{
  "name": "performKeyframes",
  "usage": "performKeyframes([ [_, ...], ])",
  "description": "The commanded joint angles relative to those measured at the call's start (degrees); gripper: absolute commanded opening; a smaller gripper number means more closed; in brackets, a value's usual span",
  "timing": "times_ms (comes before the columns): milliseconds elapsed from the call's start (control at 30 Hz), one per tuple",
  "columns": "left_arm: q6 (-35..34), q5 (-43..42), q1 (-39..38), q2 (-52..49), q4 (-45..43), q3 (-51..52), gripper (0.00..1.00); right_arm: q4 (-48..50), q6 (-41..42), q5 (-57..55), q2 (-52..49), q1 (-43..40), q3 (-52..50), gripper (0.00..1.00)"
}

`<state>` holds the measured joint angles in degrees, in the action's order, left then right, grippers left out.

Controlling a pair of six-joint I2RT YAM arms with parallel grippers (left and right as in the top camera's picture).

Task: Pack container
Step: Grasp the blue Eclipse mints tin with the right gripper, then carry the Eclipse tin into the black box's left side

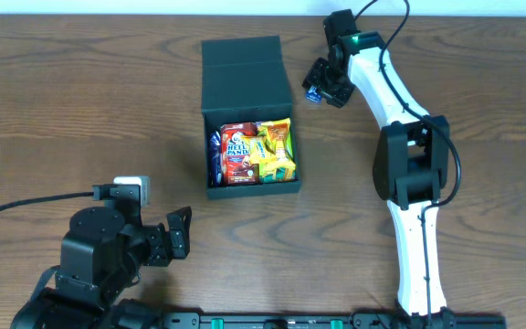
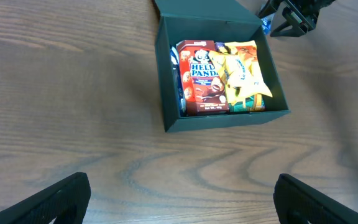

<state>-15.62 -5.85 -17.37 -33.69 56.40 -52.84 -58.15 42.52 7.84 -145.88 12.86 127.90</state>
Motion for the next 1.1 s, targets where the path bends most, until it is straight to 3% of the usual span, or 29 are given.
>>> performKeyframes([
  [0,0.4,0.0,0.0,0.1,0.0,-0.2,0.95,-1.5,-1.8,-2.3,-4.3,-0.7,-0.4,0.57],
  [300,0.4,0.0,0.0,0.1,0.0,-0.2,0.95,-3.2,-5.6,-6.0,-4.3,-0.9,-0.4,0.49],
  [500,0.4,0.0,0.0,0.1,0.0,-0.2,0.95,-2.9,-11.9,-9.7,-4.3,-0.8,-0.4,0.5],
  [833,0.4,0.0,0.0,0.1,0.0,-0.2,0.95,0.4,-29.9,-10.2,-4.3,0.5,-0.4,0.41],
  [1067,0.4,0.0,0.0,0.1,0.0,-0.2,0.95,1.7,-34.5,-10.2,-4.3,2.1,-0.4,0.3],
])
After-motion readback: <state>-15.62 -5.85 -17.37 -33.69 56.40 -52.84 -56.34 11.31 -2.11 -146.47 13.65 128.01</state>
